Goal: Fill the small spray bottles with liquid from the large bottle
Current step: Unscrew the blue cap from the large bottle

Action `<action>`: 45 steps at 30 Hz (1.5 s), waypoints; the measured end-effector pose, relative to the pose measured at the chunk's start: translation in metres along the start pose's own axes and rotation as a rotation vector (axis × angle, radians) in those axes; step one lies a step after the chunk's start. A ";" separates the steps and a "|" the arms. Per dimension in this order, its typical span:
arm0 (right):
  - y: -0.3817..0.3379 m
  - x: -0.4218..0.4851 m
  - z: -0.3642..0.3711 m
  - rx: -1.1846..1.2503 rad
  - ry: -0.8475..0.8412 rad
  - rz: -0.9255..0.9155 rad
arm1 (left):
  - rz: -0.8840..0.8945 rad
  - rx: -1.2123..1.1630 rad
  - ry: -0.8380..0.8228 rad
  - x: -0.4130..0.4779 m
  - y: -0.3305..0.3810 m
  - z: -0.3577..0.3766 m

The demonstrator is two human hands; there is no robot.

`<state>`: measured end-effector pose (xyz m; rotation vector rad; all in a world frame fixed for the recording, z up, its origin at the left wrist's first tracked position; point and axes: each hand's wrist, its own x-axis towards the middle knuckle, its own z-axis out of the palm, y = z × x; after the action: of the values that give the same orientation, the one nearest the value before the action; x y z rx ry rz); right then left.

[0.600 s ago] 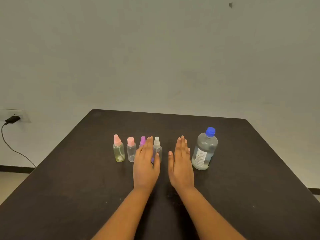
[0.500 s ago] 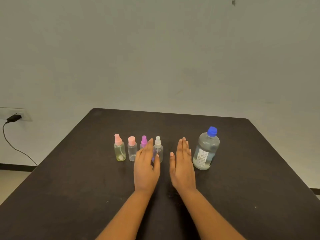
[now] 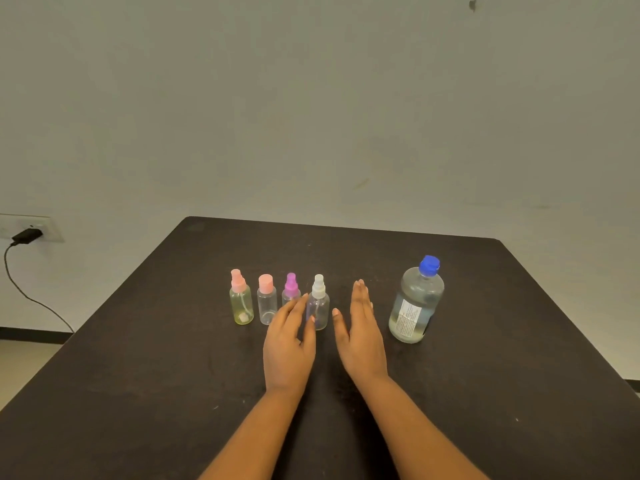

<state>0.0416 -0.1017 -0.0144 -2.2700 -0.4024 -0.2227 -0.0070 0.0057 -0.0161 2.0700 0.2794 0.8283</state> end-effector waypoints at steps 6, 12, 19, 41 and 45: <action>-0.009 0.010 0.007 0.212 -0.087 0.072 | -0.001 -0.014 -0.029 0.003 -0.003 -0.002; -0.012 0.014 0.012 0.285 -0.122 0.103 | -0.016 -0.035 -0.030 0.007 -0.002 -0.002; -0.012 0.017 0.014 0.345 -0.161 0.117 | -0.044 -0.075 -0.034 0.006 -0.003 0.001; 0.012 -0.013 -0.023 0.492 -0.140 0.115 | -0.223 -0.415 -0.347 0.007 -0.002 -0.002; 0.017 -0.020 -0.027 0.518 -0.148 0.136 | -0.260 -0.442 -0.450 0.005 0.000 -0.006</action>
<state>0.0281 -0.1369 -0.0139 -1.7968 -0.3338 0.1125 -0.0067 0.0117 -0.0110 1.6959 0.1000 0.2247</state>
